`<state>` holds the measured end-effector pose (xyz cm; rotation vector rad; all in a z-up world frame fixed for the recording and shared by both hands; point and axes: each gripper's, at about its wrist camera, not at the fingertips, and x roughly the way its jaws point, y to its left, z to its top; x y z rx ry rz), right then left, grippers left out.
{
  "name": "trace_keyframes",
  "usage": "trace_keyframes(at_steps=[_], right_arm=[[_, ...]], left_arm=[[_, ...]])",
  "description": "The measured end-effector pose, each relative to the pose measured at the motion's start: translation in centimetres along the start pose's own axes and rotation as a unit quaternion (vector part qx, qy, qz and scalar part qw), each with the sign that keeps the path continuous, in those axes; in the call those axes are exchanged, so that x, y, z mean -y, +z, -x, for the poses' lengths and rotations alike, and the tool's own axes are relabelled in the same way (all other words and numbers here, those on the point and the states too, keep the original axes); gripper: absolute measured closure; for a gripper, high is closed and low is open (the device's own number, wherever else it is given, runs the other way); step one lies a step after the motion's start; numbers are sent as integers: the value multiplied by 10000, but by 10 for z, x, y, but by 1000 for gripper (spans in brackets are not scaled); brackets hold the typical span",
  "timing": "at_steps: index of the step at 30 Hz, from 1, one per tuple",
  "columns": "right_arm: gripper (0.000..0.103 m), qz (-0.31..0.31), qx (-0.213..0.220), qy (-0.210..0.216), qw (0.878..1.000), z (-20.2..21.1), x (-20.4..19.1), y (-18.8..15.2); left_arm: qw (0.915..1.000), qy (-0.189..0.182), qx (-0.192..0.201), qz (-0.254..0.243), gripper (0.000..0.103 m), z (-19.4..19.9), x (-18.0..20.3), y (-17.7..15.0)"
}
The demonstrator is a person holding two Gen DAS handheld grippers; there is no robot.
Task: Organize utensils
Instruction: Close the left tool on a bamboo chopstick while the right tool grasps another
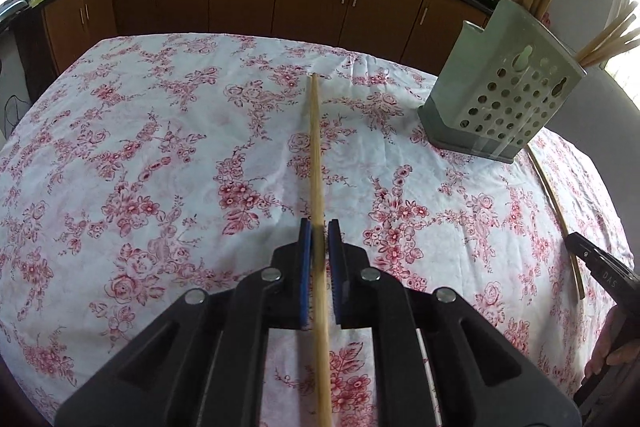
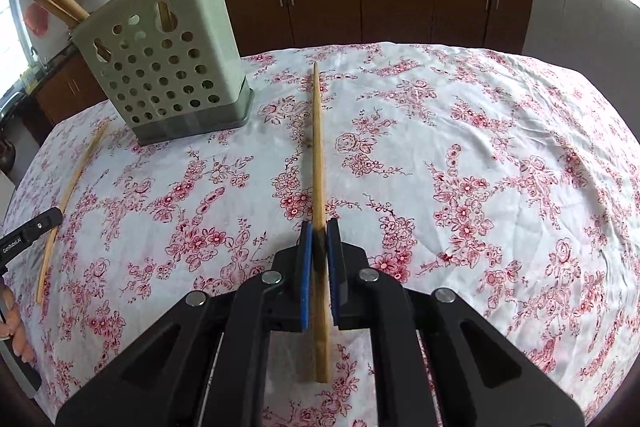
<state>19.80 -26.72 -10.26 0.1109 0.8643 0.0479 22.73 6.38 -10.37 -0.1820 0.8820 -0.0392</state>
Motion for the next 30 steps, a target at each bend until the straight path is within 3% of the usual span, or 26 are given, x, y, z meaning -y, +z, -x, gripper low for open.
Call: trace_keyframes(at_steps=[30], right_arm=[[94,-27,-5,19,10000,1,-2,1]], left_arm=[[10000,-24,-6,36,92,0,-1,0]])
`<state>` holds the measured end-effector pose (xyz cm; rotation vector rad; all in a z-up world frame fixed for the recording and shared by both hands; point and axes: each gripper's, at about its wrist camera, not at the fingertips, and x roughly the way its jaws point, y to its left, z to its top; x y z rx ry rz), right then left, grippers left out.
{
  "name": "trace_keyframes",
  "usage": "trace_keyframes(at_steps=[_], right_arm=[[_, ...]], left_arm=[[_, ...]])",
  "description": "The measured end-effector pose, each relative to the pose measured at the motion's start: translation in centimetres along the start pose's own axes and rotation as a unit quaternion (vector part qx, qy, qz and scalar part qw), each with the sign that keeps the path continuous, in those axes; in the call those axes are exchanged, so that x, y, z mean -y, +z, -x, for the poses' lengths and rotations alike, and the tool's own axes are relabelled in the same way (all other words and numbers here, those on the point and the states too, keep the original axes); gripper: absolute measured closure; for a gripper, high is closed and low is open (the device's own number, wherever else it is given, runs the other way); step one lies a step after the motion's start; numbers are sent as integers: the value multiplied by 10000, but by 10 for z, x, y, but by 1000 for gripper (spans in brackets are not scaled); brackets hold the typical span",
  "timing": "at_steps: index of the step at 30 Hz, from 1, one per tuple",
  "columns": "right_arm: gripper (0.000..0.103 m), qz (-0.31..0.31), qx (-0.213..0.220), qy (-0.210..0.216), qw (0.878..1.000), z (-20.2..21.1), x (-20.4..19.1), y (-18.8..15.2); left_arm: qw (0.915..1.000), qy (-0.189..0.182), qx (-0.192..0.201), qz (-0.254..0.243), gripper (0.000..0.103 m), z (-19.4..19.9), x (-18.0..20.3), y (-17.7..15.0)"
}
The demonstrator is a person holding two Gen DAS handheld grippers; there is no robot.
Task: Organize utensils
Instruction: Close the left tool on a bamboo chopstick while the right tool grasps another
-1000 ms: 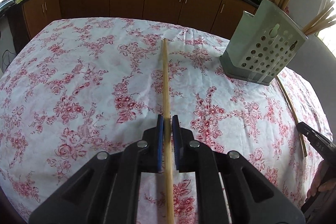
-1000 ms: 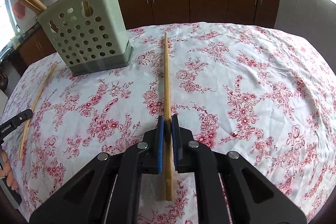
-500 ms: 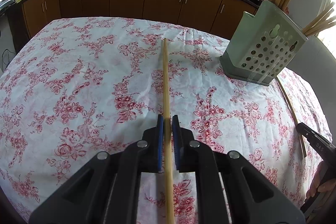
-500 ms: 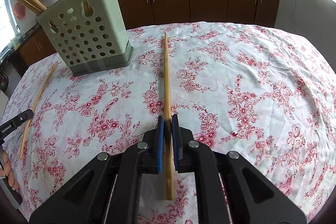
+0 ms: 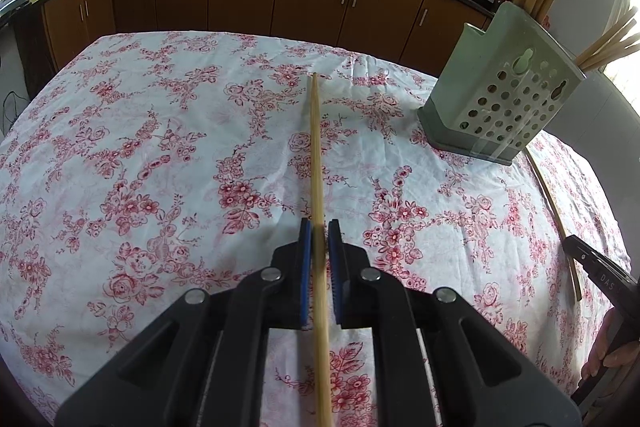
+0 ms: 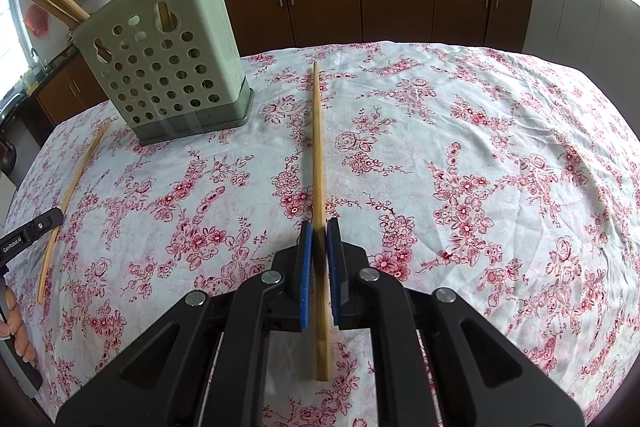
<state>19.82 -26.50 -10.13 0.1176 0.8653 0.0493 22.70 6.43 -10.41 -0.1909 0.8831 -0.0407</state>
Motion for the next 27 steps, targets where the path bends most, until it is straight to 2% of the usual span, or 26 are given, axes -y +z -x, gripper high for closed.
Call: trace_keyframes(at_steps=[27], right_arm=[[94,-24,0,21,10000,2,0,-1]], left_arm=[[10000,-3,-3,5,92,0,-1,0]])
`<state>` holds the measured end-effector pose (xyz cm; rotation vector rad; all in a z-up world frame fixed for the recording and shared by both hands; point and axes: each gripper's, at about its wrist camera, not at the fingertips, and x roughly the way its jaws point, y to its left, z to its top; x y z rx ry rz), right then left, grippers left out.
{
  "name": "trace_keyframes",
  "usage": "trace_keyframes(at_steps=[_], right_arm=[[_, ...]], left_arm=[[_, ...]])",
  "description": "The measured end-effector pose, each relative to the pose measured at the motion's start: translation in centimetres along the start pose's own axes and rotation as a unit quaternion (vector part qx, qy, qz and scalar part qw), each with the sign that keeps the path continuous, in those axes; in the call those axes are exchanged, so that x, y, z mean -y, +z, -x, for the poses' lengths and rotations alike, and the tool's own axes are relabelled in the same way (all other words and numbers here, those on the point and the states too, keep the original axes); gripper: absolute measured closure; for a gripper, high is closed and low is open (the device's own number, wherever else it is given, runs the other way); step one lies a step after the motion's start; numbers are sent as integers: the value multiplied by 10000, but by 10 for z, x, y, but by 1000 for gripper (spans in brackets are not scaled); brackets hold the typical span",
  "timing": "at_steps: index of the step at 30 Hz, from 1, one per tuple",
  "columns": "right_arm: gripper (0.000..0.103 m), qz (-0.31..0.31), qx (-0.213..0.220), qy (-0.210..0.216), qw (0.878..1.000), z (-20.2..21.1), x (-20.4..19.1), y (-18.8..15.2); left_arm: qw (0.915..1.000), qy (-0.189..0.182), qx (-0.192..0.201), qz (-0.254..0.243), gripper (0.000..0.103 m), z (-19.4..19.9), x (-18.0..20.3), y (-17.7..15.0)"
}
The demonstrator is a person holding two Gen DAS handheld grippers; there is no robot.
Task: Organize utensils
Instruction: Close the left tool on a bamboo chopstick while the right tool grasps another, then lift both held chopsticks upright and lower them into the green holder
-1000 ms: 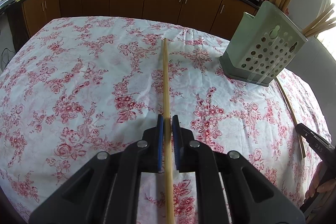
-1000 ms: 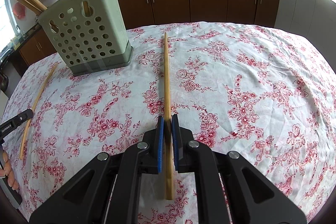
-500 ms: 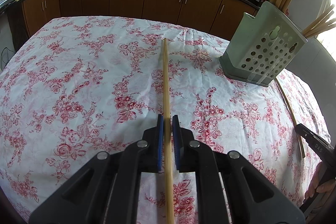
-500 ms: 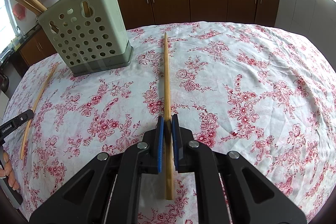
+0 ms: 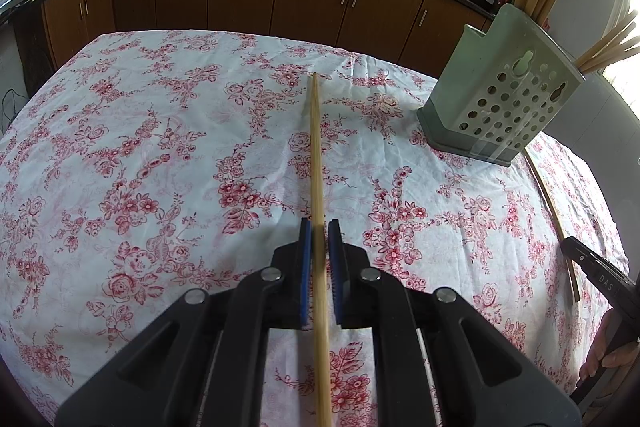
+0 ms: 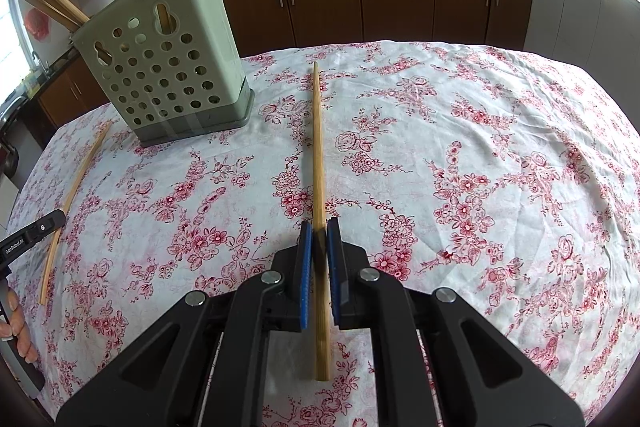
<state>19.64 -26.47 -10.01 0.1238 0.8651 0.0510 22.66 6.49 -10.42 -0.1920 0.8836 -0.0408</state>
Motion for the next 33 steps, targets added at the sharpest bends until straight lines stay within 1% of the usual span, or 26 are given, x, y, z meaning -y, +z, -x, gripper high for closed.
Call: trace_keyframes(at_steps=[15,16,18,23,26,29,31,32,33], right_arm=[[94,-3,4,7,10000,0,2,1],[94,-1,6,0,10000,1,1,0],[94,26,8,-20,10000,4,0,-3],[94,12,2,93,10000,10,-1,-12],[95,7,6,102,9999,13,-3,-15],[95,28,27,51,10000,15,-8,-16],[95,48,92,46,9999,22,-6,-17],[95,59,195,67,9998,30,-7,-16],[95,90,302,58,9995,38,-3,-14]], left_arm=[[10000,1,-4,-8,92,0,0,0],[10000,42,-12,-74,92,0,2,-1],[9990,236,-55,-381,92,4,10,-6],[9976,352,-120,-586,92,15,16,-19],[9949,518,-83,-865,93,19,27,-27],[9932,521,-110,-1034,94,21,34,-29],[9936,475,-116,-1018,94,25,32,-28],[9937,450,-58,-1020,95,30,32,-27],[9937,413,82,-1035,95,40,34,-24]])
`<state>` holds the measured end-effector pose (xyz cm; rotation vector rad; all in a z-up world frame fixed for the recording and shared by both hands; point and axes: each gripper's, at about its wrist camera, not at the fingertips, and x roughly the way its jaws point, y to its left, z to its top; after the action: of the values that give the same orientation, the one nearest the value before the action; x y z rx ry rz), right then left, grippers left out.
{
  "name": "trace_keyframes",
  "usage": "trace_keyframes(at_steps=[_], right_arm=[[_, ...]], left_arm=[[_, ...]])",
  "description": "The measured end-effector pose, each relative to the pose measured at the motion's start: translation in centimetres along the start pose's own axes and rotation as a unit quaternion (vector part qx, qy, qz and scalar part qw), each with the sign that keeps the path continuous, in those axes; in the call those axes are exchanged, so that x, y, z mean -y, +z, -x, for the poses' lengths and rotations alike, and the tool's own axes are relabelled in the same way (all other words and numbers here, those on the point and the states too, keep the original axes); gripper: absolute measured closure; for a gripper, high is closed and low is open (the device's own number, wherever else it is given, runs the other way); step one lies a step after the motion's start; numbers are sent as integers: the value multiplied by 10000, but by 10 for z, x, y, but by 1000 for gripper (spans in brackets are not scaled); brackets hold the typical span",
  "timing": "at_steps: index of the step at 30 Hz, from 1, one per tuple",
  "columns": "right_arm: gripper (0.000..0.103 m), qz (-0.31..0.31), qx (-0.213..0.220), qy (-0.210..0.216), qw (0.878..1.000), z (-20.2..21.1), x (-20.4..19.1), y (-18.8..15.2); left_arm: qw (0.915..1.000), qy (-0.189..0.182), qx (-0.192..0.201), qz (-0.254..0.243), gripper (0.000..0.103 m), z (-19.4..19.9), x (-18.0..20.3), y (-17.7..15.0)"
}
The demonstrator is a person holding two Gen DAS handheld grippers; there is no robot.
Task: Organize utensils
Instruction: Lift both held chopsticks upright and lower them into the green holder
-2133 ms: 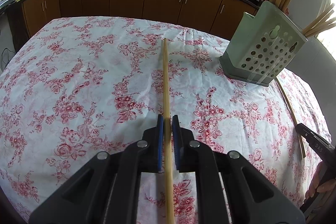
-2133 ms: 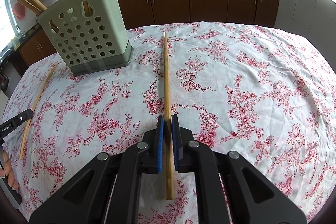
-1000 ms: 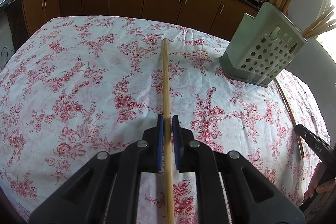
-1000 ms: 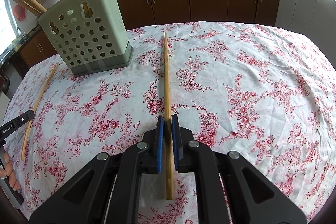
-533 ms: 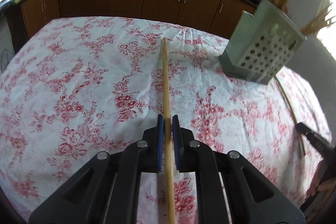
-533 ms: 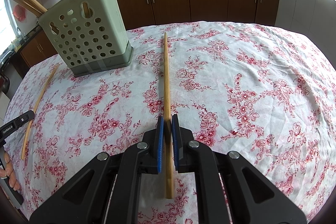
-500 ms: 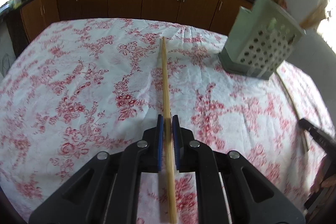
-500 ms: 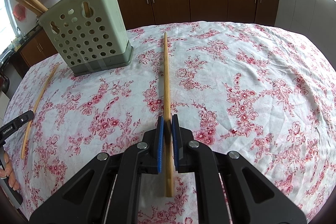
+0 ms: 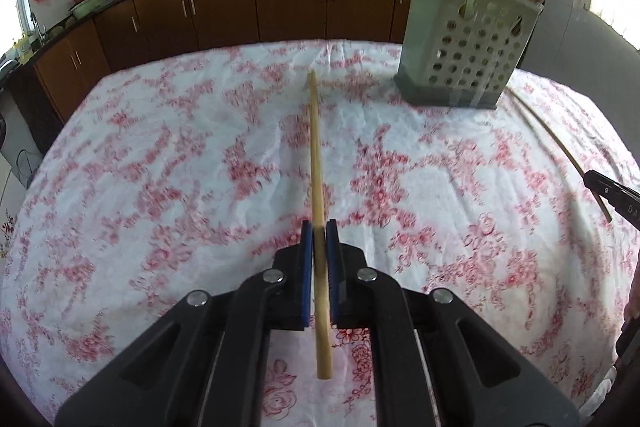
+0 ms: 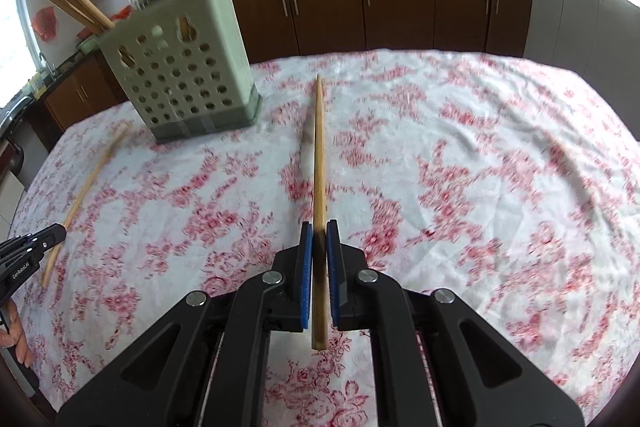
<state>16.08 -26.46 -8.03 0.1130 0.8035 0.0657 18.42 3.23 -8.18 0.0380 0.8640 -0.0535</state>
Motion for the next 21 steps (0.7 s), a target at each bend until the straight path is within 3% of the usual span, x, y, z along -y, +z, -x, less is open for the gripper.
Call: trace_keyframes(at_steps=[9,21], right_arm=[[95,164,1278,-14,9917,81,-3,42],[95,190,1894,189,9815,103,-8,83]], left_arm=[[9914,-312,1263,122,95,88,-3,47],[9833,-685,1681,101,95,124,-8,85]])
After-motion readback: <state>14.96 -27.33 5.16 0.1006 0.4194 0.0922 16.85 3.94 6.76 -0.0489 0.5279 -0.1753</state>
